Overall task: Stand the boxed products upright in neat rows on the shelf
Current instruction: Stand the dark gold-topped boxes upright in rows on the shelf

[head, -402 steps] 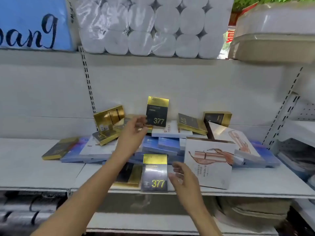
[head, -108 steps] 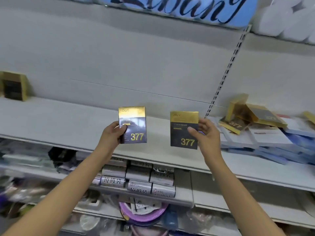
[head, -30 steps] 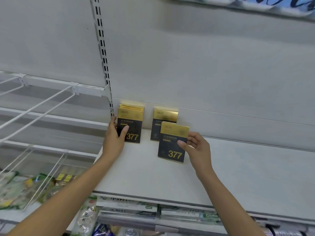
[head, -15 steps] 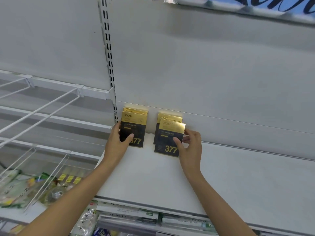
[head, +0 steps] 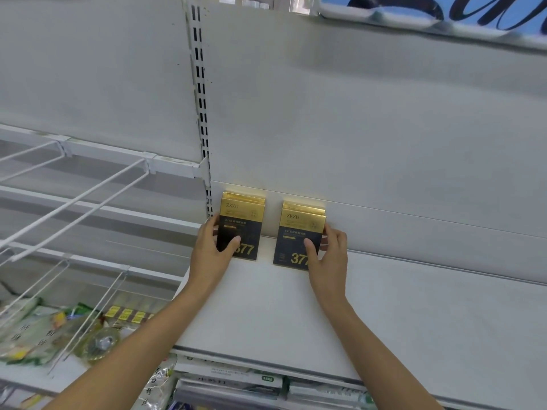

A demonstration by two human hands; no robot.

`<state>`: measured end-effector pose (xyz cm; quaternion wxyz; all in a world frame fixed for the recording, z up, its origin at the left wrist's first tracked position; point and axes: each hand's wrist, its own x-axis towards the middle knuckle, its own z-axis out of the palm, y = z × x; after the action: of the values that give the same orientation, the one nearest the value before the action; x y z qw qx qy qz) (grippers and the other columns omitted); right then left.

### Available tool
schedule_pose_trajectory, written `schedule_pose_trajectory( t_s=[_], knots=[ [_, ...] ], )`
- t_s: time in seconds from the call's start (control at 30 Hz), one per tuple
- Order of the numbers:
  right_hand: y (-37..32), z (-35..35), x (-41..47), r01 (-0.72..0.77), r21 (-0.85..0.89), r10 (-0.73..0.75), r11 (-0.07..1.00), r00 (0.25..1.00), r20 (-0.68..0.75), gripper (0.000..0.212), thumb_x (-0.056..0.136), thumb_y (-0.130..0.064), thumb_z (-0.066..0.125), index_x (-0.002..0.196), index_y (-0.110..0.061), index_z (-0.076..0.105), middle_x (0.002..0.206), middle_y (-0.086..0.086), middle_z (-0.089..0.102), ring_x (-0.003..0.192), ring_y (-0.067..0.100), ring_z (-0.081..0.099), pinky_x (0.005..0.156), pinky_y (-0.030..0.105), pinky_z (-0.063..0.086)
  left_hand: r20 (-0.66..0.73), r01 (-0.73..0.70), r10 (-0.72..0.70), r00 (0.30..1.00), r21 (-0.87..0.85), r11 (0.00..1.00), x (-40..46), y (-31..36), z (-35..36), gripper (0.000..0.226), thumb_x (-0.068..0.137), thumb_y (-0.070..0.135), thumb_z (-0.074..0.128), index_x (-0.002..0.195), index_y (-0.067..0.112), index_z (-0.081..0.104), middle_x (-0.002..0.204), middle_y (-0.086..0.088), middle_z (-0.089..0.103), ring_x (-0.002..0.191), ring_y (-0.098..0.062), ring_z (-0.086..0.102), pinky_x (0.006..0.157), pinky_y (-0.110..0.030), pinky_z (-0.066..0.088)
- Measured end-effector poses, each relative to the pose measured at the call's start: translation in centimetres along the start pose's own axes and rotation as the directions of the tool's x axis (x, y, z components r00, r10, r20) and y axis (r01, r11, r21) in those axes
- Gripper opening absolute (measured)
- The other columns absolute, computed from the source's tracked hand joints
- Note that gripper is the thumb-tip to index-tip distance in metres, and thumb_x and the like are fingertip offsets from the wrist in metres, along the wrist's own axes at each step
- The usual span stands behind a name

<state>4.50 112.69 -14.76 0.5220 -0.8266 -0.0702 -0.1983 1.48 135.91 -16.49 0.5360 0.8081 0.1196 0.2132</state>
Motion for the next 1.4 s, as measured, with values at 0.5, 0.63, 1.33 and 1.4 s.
schedule_pose_trajectory(
  t_s=[0.5,0.63,1.33,1.4],
  knots=[
    [-0.3,-15.8,-4.3,0.046,-0.055,-0.04,0.997,0.994,0.101,0.033,0.094,-0.021,0.071,0.125,-0.025,0.062,0.12,-0.014,0.067,0.115,0.007,0.061,0.099,0.017,0.046,0.421,-0.513,0.534,0.733,-0.172,0.841,-5.7,9.0,5.4,0.038,0.09,0.026,0.075,0.127,0.028,0.065,0.129,0.018,0.059,0.12,-0.004,0.057,0.102,-0.022,0.048],
    [0.2,-21.7,-7.8,0.013,-0.086,-0.008,0.996,0.998,0.062,0.035,0.092,-0.018,0.072,0.125,-0.023,0.062,0.12,-0.013,0.067,0.117,0.01,0.062,0.101,0.023,0.047,0.561,-0.465,0.522,0.642,-0.256,0.847,-8.7,11.7,10.6,0.038,0.088,0.036,0.075,0.125,0.034,0.064,0.127,0.02,0.06,0.116,-0.006,0.06,0.101,-0.033,0.051],
    [9.9,-58.1,-20.6,-0.168,-0.284,0.138,0.944,0.983,-0.125,0.048,0.089,-0.03,0.076,0.133,-0.027,0.059,0.125,-0.018,0.065,0.118,-0.001,0.059,0.102,0.021,0.045,0.705,-0.411,0.605,0.37,-0.46,0.787,-34.9,28.0,37.3,0.038,0.088,0.031,0.078,0.122,0.036,0.064,0.126,0.018,0.064,0.12,-0.006,0.06,0.107,-0.032,0.045],
    [11.1,-60.7,-21.1,-0.18,-0.298,0.148,0.937,0.981,-0.126,0.047,0.09,-0.033,0.074,0.134,-0.027,0.059,0.125,-0.019,0.065,0.119,-0.001,0.058,0.102,0.022,0.045,0.717,-0.4,0.593,0.368,-0.454,0.797,-36.7,29.0,39.3,0.037,0.088,0.03,0.079,0.122,0.035,0.064,0.125,0.019,0.065,0.119,-0.005,0.06,0.107,-0.032,0.045]
  ],
)
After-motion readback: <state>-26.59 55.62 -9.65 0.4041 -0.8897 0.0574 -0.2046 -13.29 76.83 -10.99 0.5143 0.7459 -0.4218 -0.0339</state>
